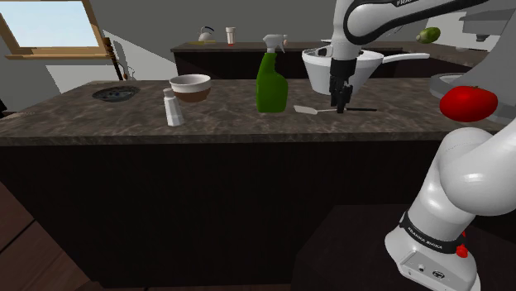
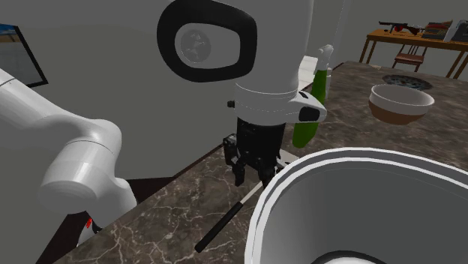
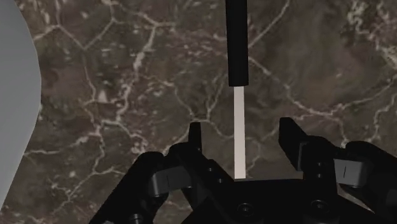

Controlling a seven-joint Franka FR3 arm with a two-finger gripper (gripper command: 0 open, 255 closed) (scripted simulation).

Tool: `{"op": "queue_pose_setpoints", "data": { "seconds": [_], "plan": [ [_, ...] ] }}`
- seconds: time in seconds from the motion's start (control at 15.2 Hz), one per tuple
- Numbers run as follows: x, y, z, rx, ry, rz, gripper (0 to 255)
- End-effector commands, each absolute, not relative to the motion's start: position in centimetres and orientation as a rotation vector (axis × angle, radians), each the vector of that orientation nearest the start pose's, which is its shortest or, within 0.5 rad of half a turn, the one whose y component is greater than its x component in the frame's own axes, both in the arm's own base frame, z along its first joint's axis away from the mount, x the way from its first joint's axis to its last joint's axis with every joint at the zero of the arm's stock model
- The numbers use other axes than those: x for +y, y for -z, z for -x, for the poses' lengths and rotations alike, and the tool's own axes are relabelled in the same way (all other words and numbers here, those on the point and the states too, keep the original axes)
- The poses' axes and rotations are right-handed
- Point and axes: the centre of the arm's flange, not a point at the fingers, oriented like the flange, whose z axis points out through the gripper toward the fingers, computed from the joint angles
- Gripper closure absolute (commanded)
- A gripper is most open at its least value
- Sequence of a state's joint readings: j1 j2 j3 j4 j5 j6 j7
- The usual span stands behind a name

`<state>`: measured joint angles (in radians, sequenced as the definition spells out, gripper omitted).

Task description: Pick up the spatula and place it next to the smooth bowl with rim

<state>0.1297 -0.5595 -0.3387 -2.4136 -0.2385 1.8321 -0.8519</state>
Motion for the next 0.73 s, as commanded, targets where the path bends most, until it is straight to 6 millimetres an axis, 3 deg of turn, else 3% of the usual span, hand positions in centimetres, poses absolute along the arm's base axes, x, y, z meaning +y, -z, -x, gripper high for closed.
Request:
{"op": "queue_pose_setpoints", "data": {
  "seconds": [0.0, 0.53, 0.66],
  "plan": [
    [-10.9, -49.4, -37.2, -1.178, -0.097, 2.938, 255],
    [-10.9, -49.4, -37.2, -1.178, -0.097, 2.938, 255],
    [-10.9, -50.4, -37.2, -1.178, -0.097, 2.938, 255]
  ]
}}
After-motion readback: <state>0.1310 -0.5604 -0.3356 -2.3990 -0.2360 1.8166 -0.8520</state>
